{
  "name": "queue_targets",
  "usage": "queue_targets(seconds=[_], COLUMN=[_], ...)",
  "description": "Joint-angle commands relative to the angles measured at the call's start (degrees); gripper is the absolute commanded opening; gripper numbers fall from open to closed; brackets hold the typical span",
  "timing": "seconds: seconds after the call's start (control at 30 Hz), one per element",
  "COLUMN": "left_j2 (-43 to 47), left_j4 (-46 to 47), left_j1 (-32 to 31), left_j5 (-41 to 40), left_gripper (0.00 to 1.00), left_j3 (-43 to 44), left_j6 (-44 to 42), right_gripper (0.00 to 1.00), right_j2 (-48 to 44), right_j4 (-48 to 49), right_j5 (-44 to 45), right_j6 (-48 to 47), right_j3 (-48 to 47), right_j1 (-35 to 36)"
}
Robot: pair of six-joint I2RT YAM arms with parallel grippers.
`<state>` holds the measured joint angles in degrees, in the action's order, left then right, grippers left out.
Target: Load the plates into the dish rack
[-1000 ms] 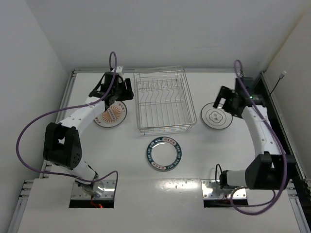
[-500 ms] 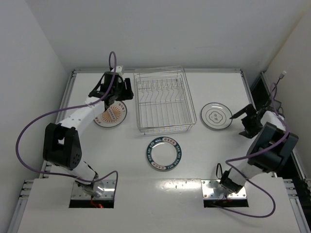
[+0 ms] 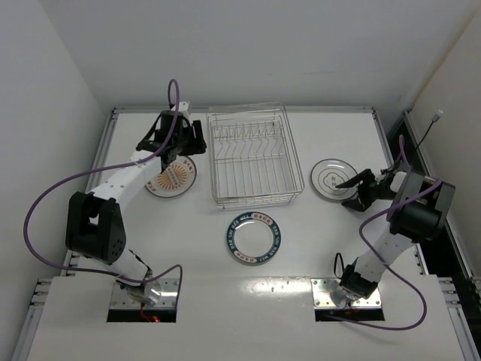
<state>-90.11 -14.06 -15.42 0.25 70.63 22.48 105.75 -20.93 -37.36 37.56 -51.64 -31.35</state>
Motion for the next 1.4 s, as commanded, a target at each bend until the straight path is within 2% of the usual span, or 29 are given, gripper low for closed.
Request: queue_targets(seconds=[0.0, 0.1, 0.2, 0.23, 0.27, 0.3, 0.37, 0.47, 0.57, 0.63, 0.77, 0.83, 0.97, 1.0, 1.2, 1.37], left_j2=[2.7, 2.7, 2.7, 2.7, 2.7, 2.7, 2.7, 2.7, 2.7, 2.7, 2.0, 1.5, 1.5, 1.5, 2.0, 2.0], left_j4=[1.5, 1.5, 1.5, 1.5, 1.5, 1.0, 1.0, 1.0, 1.0, 1.0, 1.0, 1.0, 1.0, 1.0, 1.0, 1.0], left_j1=[-0.1, -0.1, -0.1, -0.1, -0.1, -0.1, -0.1, -0.1, -0.1, -0.1, -0.1, -0.1, -0.1, -0.1, -0.1, -0.1], left_j5=[0.5, 0.5, 0.5, 0.5, 0.5, -0.1, -0.1, -0.1, -0.1, -0.1, 0.5, 0.5, 0.5, 0.5, -0.7, -1.3], left_gripper=[0.56, 0.56, 0.56, 0.56, 0.56, 0.56, 0.56, 0.56, 0.56, 0.56, 0.56, 0.56, 0.56, 0.56, 0.56, 0.56], left_j3=[0.0, 0.0, 0.0, 0.0, 0.0, 0.0, 0.0, 0.0, 0.0, 0.0, 0.0, 0.0, 0.0, 0.0, 0.0, 0.0], left_j6=[-0.9, -0.9, -0.9, -0.9, -0.9, -0.9, -0.9, -1.4, -1.4, -1.4, -0.9, -0.9, -0.9, -0.9, -0.9, -1.4], right_gripper=[0.62, 0.54, 0.38, 0.28, 0.07, 0.00, 0.00, 0.00, 0.00, 0.00, 0.00, 0.00, 0.00, 0.00, 0.00, 0.00], right_j2=[1.2, 3.3, 4.1, 4.7, 4.7, 4.7, 4.7, -0.2, -8.9, -16.2, -23.9, -23.9, -23.9, -20.5, -5.4, 3.0], right_j4=[3.6, 2.5, 2.5, 2.5, 2.5, 1.9, 1.3, 0.5, -3.4, -5.7, -10.2, -13.2, -14.7, -15.6, -21.0, -22.3], right_j5=[2.5, 4.5, 5.3, 5.8, 5.8, 6.3, 6.3, 9.0, 13.8, 18.8, 30.3, 34.5, 49.4, 51.4, 64.2, 70.3], right_j6=[0.3, 1.7, 2.9, 2.9, 2.9, 2.9, 2.9, 0.4, -2.5, -3.2, -3.2, -3.2, -3.2, -3.9, -7.7, -8.7], right_j3=[-2.8, -5.6, -6.9, -7.5, -8.0, -8.0, -7.5, -5.8, -5.8, -8.6, -16.4, -23.5, -33.2, -37.4, -55.4, -62.3], right_j1=[2.0, 2.5, 3.7, 3.7, 3.7, 4.3, 4.3, 4.3, 5.0, 6.5, 11.7, 16.7, 26.7, 30.3, 40.7, 45.6])
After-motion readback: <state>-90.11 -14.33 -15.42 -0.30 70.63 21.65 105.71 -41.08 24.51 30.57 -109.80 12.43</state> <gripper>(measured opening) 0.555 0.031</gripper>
